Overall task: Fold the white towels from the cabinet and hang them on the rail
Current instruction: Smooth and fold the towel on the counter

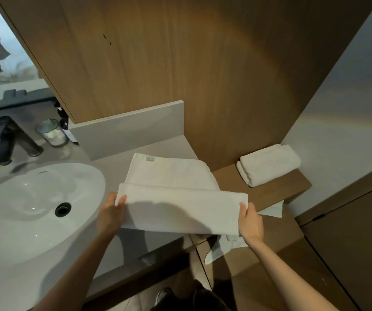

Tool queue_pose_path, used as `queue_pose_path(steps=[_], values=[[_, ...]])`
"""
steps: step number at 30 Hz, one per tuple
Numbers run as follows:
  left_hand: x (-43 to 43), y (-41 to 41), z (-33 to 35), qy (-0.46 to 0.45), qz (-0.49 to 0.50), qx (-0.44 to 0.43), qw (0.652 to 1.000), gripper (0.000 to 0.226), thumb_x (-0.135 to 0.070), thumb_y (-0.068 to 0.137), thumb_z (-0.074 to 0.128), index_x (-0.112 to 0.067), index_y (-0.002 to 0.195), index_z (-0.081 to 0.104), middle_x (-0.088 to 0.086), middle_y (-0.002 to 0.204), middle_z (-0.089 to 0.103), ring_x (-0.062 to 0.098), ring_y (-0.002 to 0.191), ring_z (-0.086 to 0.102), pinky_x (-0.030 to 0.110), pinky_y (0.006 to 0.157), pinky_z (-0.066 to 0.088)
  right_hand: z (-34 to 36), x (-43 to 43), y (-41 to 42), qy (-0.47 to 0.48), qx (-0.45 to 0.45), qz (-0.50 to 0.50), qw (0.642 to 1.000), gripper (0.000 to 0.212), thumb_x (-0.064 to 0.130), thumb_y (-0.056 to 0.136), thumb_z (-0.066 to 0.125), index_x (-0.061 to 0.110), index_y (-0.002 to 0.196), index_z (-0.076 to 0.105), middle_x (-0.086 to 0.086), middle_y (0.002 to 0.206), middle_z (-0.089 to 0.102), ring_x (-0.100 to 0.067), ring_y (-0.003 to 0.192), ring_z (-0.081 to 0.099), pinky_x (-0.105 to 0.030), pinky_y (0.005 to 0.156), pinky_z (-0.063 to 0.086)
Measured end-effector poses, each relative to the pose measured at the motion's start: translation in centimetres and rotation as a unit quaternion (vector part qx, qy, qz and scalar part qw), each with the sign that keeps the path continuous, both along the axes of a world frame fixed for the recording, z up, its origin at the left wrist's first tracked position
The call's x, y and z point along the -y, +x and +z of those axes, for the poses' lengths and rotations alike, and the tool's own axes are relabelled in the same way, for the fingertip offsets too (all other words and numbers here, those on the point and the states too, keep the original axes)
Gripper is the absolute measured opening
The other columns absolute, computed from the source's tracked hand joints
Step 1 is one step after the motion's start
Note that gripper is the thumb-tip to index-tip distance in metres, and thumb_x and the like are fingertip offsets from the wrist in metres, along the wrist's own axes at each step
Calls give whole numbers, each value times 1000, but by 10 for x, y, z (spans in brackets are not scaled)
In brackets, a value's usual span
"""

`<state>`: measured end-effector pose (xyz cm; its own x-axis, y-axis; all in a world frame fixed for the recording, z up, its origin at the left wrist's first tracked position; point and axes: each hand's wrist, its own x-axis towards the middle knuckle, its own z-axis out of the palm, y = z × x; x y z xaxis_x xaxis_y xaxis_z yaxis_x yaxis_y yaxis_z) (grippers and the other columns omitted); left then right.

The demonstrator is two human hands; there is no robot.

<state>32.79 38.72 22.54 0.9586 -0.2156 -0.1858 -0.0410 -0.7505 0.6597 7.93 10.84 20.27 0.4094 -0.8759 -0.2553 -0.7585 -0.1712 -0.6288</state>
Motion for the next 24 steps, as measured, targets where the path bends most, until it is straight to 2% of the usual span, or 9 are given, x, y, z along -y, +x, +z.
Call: queue_pose_path(steps=[3, 6, 9, 13, 16, 19, 22, 24], values=[[-2, 4, -1, 26, 1, 2, 1000, 39, -45, 99, 36, -10, 110, 50, 17, 102, 60, 29, 85, 51, 40, 81, 40, 4, -1, -4, 12, 34, 10, 999, 30, 32, 105, 31, 7, 99, 47, -5, 77, 56, -18, 70, 54, -34, 59, 39], [0, 2, 6, 23, -12, 11, 1000, 36, -39, 102, 36, -8, 115, 49, 15, 103, 58, 30, 88, 51, 39, 81, 38, 7, -2, -13, 49, 85, 2, 995, 32, 32, 105, 30, 6, 102, 47, -4, 82, 54, -16, 75, 53, -35, 65, 39], [1, 1, 12, 7, -34, 25, 999, 33, -37, 102, 35, -9, 113, 48, 11, 100, 55, 30, 88, 52, 39, 79, 40, 4, -5, -26, 77, 107, -6, 991, 34, 31, 106, 27, 7, 102, 50, -5, 86, 53, -21, 84, 52, -36, 75, 39], [-1, -1, 12, 22, -65, 38, 997, 29, -35, 102, 38, -9, 109, 48, 13, 96, 58, 33, 84, 56, 42, 76, 46, -2, -6, -30, 78, 72, -4, 994, 35, 33, 105, 27, 7, 101, 50, -8, 87, 55, -22, 83, 53, -38, 76, 41], [-3, -5, 11, 26, -67, 50, 996, 25, -26, 102, 42, -3, 104, 48, 15, 89, 57, 31, 77, 53, 38, 69, 40, 0, -7, -22, 56, 53, -3, 997, 36, 35, 105, 28, 6, 104, 49, -9, 86, 58, -16, 77, 54, -37, 70, 45], [-6, -4, 7, 36, -64, 62, 995, 24, -24, 102, 43, -1, 102, 48, 16, 87, 57, 30, 74, 52, 37, 67, 39, -1, -7, -17, 43, 18, 3, 999, 32, 34, 105, 29, 6, 104, 46, -7, 80, 57, -19, 72, 56, -41, 66, 47], [-11, -1, 0, 74, -71, 87, 991, 20, -24, 101, 45, -4, 96, 48, 16, 84, 60, 31, 70, 54, 39, 64, 45, -4, -6, -15, 27, -27, 14, 999, 27, 32, 104, 34, 8, 106, 46, -7, 81, 59, -22, 73, 59, -44, 69, 55], [-13, -3, -1, 99, -80, 110, 986, 14, -19, 99, 49, -7, 92, 47, 17, 83, 62, 32, 68, 57, 42, 63, 50, 2, -7, -12, 28, -29, 2, 999, 16, 24, 102, 42, 9, 106, 45, -10, 88, 61, -23, 77, 60, -44, 72, 55]])
